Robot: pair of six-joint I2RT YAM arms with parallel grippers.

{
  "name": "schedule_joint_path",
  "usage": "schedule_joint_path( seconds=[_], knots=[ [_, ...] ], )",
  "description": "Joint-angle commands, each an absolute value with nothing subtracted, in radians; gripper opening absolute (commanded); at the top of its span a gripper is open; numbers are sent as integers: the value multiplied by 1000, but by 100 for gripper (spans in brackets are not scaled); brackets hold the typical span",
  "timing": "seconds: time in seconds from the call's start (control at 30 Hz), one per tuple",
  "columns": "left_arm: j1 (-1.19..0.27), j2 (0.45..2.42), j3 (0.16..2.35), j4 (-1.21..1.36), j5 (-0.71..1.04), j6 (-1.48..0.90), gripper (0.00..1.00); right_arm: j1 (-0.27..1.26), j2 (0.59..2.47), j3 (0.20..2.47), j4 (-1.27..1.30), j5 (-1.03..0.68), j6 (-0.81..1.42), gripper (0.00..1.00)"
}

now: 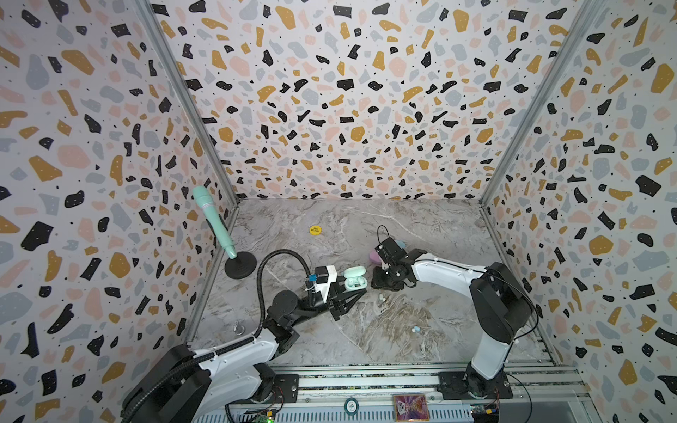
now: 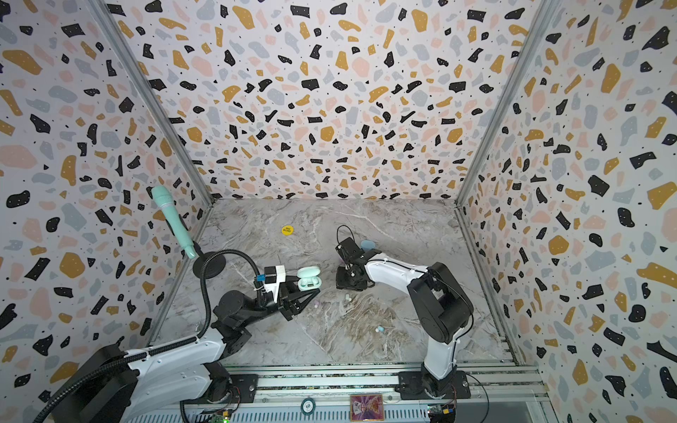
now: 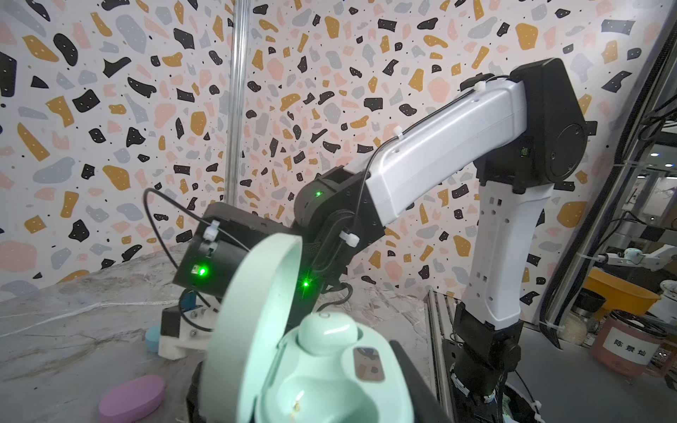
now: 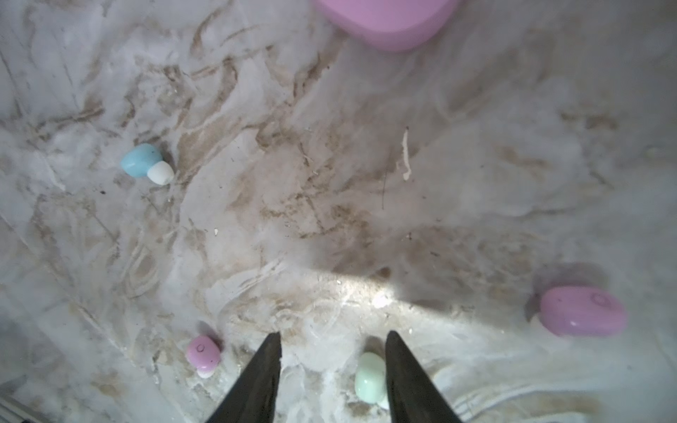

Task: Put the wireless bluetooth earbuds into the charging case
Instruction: 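Lower the right gripper around the second mint earbud and close it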

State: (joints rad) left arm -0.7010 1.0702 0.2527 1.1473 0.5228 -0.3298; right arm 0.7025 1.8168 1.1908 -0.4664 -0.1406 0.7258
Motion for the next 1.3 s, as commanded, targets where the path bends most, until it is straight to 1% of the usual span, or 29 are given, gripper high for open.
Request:
schedule_joint_path(
  seconds=[0.0, 0.57, 0.83, 1.03, 1.27],
  knots=[
    [-694, 1045, 239, 1185, 537, -322, 14, 724, 1847, 1233, -588, -114, 660, 43],
    [-693, 1034, 227, 1187, 535, -324, 14, 759, 1854, 1227, -629, -52, 673, 35],
    [-693, 1031, 225, 1188, 537, -324, 14, 771, 1864, 1241, -649, -27, 670, 29],
    [-693, 1028, 222, 1187, 535, -326, 14, 782, 1879, 1239, -671, -13, 663, 28],
    [-693, 1028, 222, 1187, 537, -325, 14, 790, 1888, 1234, -664, 2, 667, 21]
  ],
)
